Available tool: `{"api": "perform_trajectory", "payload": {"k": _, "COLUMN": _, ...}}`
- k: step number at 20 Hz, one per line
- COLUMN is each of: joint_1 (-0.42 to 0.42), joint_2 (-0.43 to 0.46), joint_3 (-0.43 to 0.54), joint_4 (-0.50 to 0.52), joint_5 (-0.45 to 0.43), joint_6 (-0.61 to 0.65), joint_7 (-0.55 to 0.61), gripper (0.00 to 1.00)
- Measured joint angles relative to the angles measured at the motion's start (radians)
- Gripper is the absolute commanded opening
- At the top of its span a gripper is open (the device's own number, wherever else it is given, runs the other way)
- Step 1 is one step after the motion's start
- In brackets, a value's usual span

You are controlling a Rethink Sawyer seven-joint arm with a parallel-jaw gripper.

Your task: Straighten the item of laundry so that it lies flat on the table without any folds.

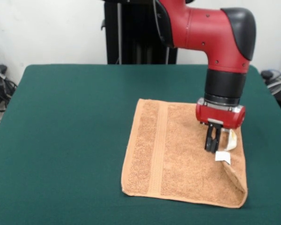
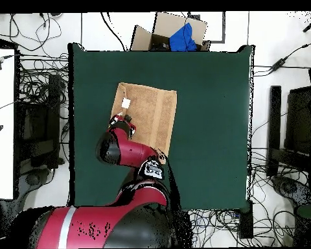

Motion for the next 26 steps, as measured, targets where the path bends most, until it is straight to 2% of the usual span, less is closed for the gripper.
{"api": "perform_trajectory", "payload": {"k": 13, "joint_1": -0.071, "joint_2": -0.004, "joint_3": 0.071, "joint_4": 0.003, "joint_5": -0.028, "joint_6": 0.0, "joint_7": 0.0, "gripper": 0.0}}
{"api": "perform_trajectory", "payload": {"k": 26, "joint_1": -0.174, "joint_2": -0.008, "joint_3": 0.162, "joint_4": 0.016, "joint_5": -0.121, "joint_6": 0.001, "joint_7": 0.0, "gripper": 0.0}}
